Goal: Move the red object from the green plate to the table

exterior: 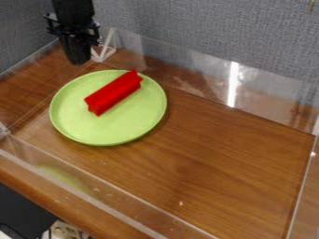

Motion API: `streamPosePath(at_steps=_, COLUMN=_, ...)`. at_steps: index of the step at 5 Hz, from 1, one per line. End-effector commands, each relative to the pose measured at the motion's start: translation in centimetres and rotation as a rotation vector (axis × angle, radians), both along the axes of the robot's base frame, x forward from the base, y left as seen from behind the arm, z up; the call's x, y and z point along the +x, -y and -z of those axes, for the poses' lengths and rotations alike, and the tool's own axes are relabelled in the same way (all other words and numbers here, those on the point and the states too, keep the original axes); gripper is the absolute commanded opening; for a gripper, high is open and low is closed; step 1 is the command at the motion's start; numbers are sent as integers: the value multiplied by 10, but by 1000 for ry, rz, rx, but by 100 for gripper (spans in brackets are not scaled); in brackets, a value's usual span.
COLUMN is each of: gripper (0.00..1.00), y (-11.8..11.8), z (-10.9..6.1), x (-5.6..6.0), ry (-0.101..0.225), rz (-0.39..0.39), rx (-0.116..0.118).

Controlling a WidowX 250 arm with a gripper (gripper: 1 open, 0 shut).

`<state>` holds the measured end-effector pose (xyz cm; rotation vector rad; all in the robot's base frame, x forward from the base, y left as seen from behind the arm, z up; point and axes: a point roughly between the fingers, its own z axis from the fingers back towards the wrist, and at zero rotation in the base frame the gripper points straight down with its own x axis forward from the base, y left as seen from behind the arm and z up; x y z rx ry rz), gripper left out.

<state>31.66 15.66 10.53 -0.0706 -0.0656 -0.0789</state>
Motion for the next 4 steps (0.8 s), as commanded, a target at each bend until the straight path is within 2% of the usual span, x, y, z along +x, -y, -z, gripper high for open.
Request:
streamPosePath(at_steps=1, gripper=100, y=-10, z=-2, x=-4, ry=20, rz=-65, rx=17)
streamPosePath(at_steps=2, gripper=100, y=10, z=27, x=-7, ry=-8, rz=-47, rx=11)
streamPosePath(at_steps=4, gripper=100, y=30, z=69, x=2, ry=-43, rz=-44, rx=17)
